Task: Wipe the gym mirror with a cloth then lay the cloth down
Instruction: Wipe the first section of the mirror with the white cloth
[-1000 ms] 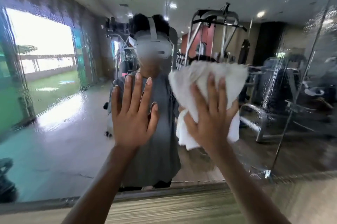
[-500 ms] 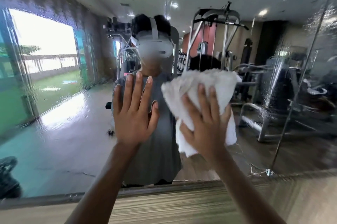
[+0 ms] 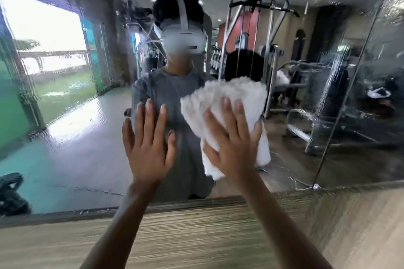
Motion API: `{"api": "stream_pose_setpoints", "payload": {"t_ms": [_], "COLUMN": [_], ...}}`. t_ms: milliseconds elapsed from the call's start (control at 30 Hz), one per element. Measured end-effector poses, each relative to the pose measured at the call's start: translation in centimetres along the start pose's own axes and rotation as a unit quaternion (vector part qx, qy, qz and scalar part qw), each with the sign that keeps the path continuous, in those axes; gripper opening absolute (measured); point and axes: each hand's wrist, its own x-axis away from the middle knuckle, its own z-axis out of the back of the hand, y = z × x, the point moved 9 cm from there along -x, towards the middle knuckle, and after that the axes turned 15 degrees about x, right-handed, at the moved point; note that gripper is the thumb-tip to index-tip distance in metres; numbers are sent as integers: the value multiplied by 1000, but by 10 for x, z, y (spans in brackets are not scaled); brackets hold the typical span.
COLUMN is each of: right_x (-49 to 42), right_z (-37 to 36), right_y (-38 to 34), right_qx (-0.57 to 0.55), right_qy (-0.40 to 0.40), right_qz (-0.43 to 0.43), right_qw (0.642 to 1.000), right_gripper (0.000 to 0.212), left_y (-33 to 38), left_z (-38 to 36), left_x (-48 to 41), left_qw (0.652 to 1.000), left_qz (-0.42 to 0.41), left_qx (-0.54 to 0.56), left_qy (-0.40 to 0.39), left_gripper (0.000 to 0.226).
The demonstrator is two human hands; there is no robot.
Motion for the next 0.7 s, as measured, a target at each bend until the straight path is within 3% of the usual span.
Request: {"api": "stream_pose_setpoints", "payload": {"t_ms": [67, 133, 200, 300, 367, 500, 567, 633, 700], "right_x": [31, 34, 13, -20, -23, 29, 54, 52, 28], "right_z": [-9, -13, -12, -9, -2, -6, -13, -19, -22], "right_y": [14, 43, 70, 73, 44, -2, 16, 50, 81], "right_qx": [20, 3, -17, -46, -52, -12, 12, 6, -18], "right_qy": [6, 5, 7, -1, 0, 3, 7, -8, -20], "right_qz": [43, 10, -103, -282, -264, -1, 63, 10, -149], "right_qw": [999, 1000, 995, 958, 963, 1000, 998, 1000, 988], "right_gripper": [71, 64, 63, 66, 66, 70, 67, 60, 62], "left_y": [-4, -3, 0, -1, -3, -5, -5, -3, -3], "left_z": [0, -1, -2, -3, -2, -2, -1, 0, -1], "left_x": [10, 11, 11, 13, 13, 14, 14, 15, 14], "left_qw": [1000, 1000, 1000, 1000, 1000, 1000, 1000, 1000, 1000], "left_qz": [-4, -3, 0, 3, 0, -6, -8, -7, -3], "left_qx": [-4, -7, -14, -16, -17, -13, -9, -6, -6], "left_qy": [-7, -2, 4, 6, 6, 9, 12, 15, 16], "left_gripper": [59, 58, 57, 57, 57, 56, 55, 55, 55]}}
